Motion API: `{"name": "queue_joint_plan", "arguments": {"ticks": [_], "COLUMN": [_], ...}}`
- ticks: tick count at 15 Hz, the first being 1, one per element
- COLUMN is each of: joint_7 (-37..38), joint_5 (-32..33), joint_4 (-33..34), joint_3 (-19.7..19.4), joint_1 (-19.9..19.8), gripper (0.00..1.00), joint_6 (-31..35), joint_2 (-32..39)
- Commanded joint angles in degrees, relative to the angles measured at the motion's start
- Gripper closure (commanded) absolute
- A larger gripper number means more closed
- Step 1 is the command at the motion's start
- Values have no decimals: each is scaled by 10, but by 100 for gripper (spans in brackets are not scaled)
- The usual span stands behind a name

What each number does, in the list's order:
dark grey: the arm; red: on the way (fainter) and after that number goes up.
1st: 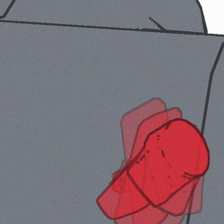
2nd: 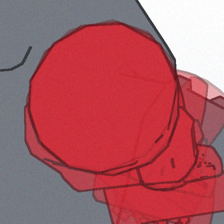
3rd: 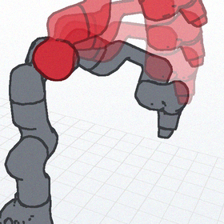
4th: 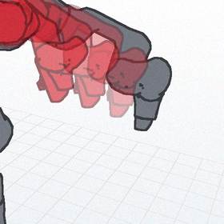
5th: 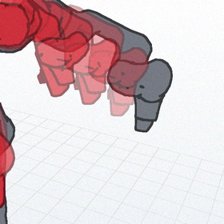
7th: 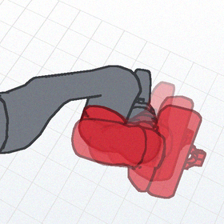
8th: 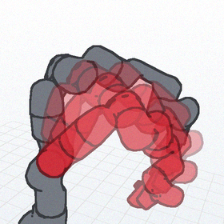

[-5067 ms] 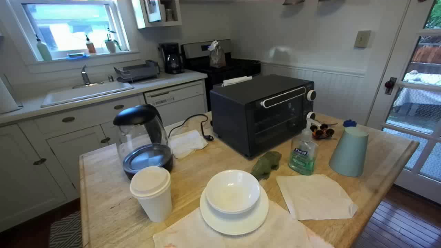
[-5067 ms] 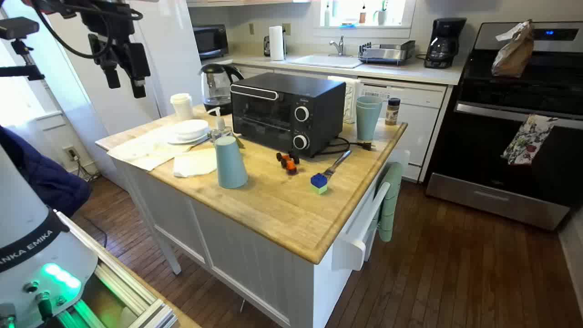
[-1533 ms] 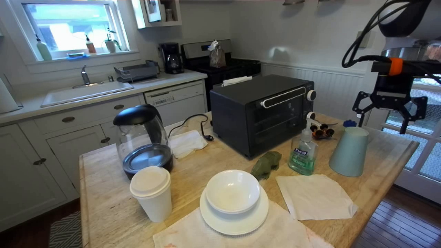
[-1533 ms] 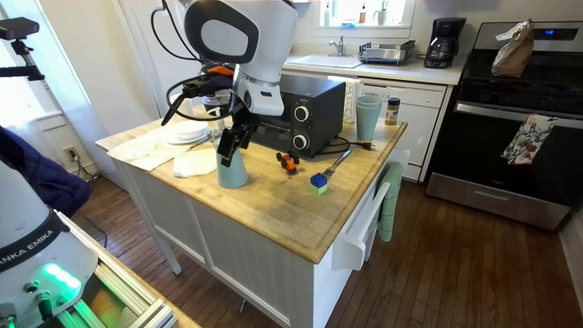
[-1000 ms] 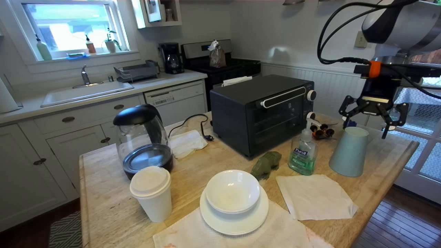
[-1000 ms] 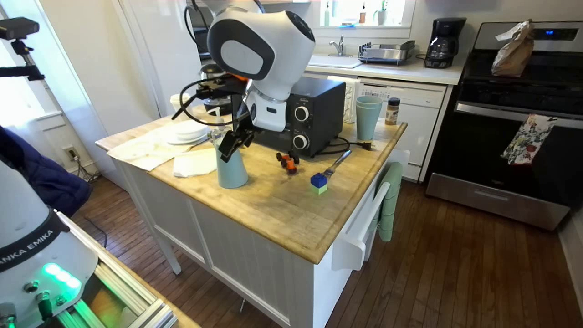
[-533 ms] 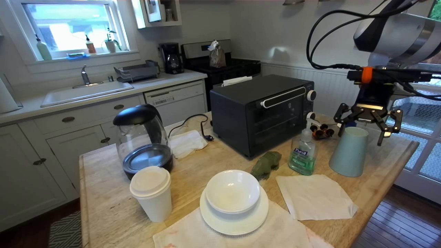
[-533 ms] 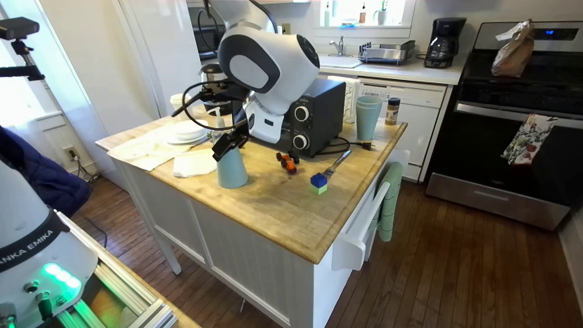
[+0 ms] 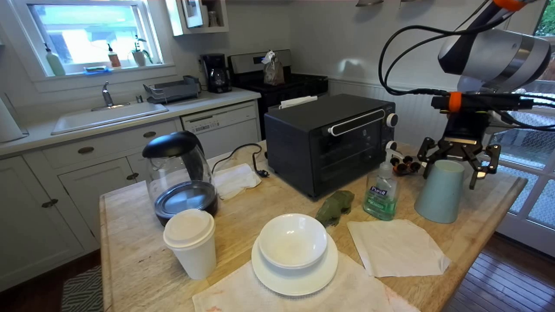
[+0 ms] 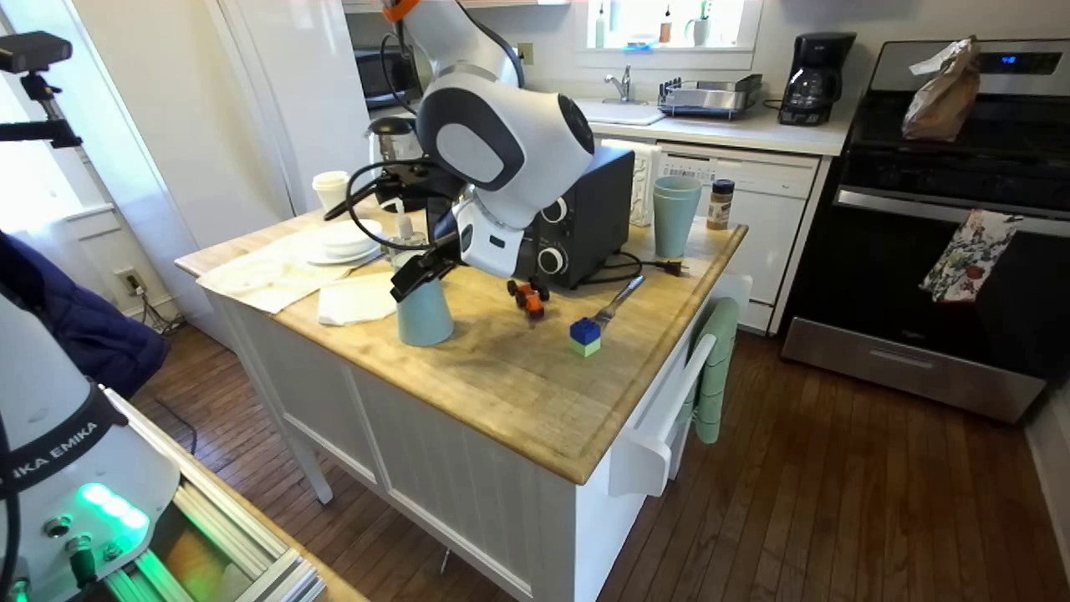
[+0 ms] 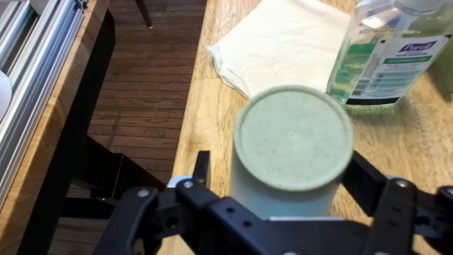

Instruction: Put the cup on top of the oven

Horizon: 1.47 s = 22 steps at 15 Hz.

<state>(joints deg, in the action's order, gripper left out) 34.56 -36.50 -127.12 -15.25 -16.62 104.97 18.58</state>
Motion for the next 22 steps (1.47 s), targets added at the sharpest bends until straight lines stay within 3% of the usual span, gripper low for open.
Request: {"name": "queue_joint_plan", "arguments": {"ticks": [1, 6, 8, 15, 18, 22], "joint_7": [-4, 2, 15, 172, 234, 322], "joint_5": [-19, -20, -14, 14, 76, 214], "joint_4": [24, 34, 30, -10, -40, -83], "joint_3": [-4, -9, -12, -23, -16, -6], "joint_1": [-3, -2, 4, 38, 59, 79], "gripper": [36, 50, 50, 50, 50, 50], "joint_6": [-28, -41, -29, 91, 169, 267], "joint_2": [21, 27, 14, -80, -118, -148]}}
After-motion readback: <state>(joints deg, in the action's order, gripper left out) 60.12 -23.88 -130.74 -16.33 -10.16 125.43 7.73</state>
